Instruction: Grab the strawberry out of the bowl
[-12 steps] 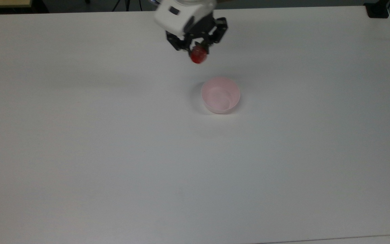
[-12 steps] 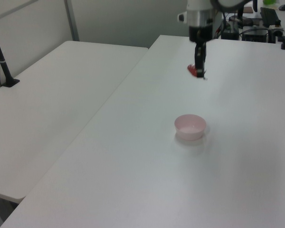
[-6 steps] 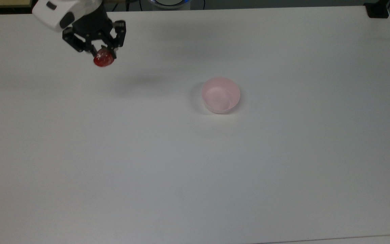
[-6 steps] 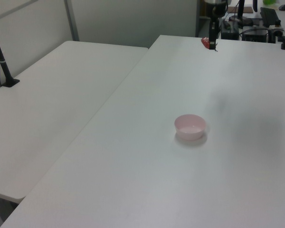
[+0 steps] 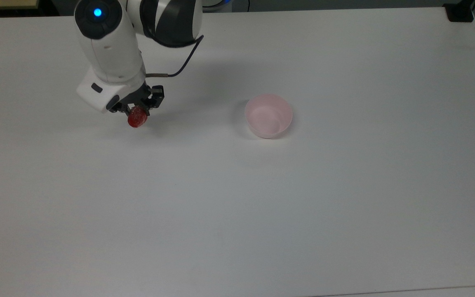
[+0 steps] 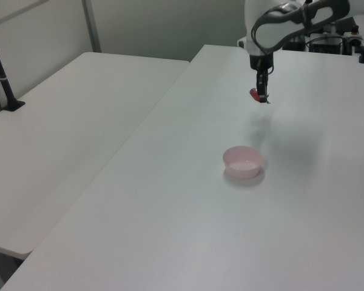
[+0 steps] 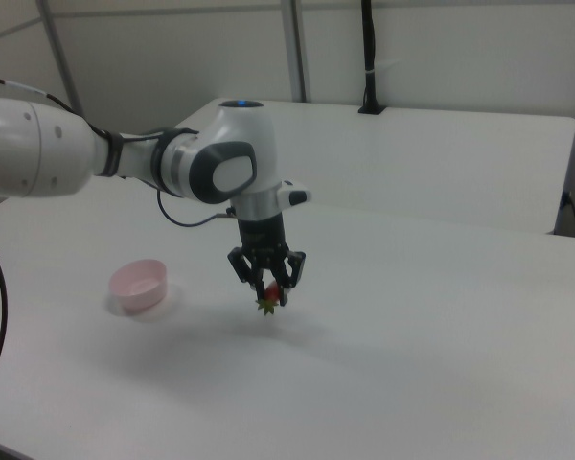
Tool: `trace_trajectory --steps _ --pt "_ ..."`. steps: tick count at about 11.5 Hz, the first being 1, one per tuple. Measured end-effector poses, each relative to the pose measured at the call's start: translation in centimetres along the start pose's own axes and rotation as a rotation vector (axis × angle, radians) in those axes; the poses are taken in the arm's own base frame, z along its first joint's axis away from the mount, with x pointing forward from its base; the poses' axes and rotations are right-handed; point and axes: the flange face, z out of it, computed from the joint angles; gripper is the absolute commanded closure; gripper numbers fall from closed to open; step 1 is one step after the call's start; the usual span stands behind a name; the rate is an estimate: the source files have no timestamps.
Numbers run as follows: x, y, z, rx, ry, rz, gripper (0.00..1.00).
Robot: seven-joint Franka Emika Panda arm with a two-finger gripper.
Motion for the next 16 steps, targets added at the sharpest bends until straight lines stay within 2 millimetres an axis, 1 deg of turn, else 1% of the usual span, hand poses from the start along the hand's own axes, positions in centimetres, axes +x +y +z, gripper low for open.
trace_trajectory --steps 1,3,4,5,6,8,10,11,12,13,14,15,16 --pt "0.1 0.3 1.1 -0.004 -0.014 -0.002 0.00" --pt "0.0 0.5 2.2 -0.008 -0.017 0.001 0.00" --pt "0.0 0.5 2.1 -0.008 -0.015 0.001 0.00" --pt "0.0 0.5 1.3 -0.009 -0.001 0.004 0.00" --pt "0.1 0.3 -0.3 -0.010 0.027 0.029 0.00" --pt "-0.3 -0.8 -5.9 0.005 0.082 0.081 0.00" --pt "-1.9 -3.4 -12.6 -0.019 0.100 0.083 0.00" --pt "-3.1 -5.3 -15.5 -0.032 0.102 0.078 0.00" --pt "-4.3 -7.2 -18.0 -0.038 0.111 0.082 0.00" --pt "-5.5 -8.4 -19.8 -0.028 0.115 0.087 0.00" --pt "-6.6 -9.0 -21.2 -0.017 0.115 0.088 0.00" --pt "-7.5 -9.3 -22.2 -0.006 0.120 0.107 0.00" --pt "-8.1 -9.3 -22.9 0.005 0.126 0.131 0.00"
